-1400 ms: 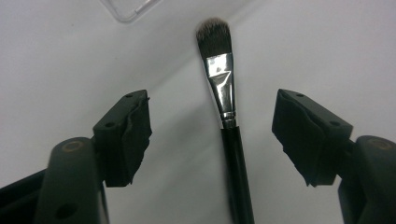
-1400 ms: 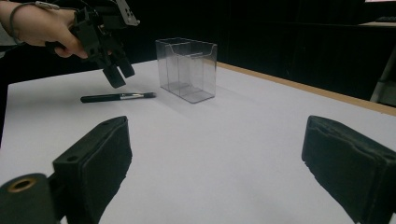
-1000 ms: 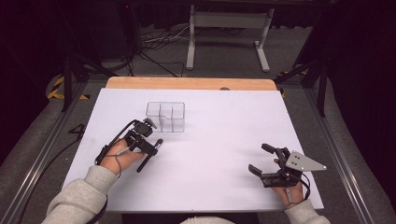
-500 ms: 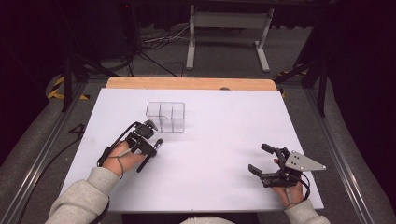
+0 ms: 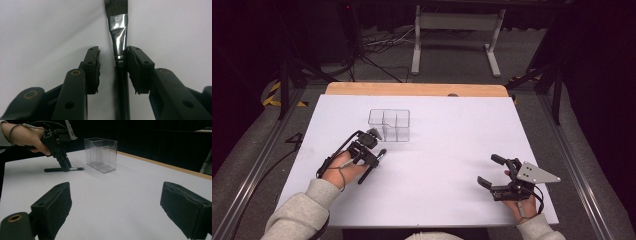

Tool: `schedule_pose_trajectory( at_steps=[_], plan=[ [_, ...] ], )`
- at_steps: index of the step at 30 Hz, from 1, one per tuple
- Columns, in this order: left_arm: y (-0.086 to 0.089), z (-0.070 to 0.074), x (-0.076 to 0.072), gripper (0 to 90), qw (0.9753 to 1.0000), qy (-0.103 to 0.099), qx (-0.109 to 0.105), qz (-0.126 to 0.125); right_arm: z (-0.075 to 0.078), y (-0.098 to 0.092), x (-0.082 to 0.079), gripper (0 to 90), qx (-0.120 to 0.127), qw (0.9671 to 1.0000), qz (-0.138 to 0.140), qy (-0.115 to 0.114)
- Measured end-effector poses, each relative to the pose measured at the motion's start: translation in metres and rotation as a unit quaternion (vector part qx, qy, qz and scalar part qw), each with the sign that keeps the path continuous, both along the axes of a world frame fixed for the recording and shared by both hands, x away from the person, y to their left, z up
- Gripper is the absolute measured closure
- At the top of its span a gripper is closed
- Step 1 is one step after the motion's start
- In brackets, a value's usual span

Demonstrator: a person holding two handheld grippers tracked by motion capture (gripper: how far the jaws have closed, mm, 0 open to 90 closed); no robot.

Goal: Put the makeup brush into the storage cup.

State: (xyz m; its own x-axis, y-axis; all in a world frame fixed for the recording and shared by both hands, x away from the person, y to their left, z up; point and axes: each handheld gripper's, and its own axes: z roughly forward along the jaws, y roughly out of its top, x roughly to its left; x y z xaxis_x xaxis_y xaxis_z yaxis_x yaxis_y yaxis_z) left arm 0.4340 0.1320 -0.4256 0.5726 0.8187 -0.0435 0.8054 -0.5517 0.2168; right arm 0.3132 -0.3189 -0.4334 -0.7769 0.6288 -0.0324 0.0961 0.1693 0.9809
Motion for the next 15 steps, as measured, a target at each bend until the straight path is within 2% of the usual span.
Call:
schedule_pose_trajectory(
  at_steps=[7, 15],
  plan=[
    [-0.0023, 0.0005, -0.0009, 74.6, 1.0, 0.001, 0.004, 0.0, -0.0004, 0.0008, 0.0, 10.6, -0.001, 1.0, 0.002, 0.002],
    [-0.0044, 0.0008, -0.0016, 76.1, 0.9998, 0.001, 0.014, -0.012, -0.0004, 0.0008, 0.0, 10.6, -0.002, 1.0, 0.0, 0.002]
  ],
)
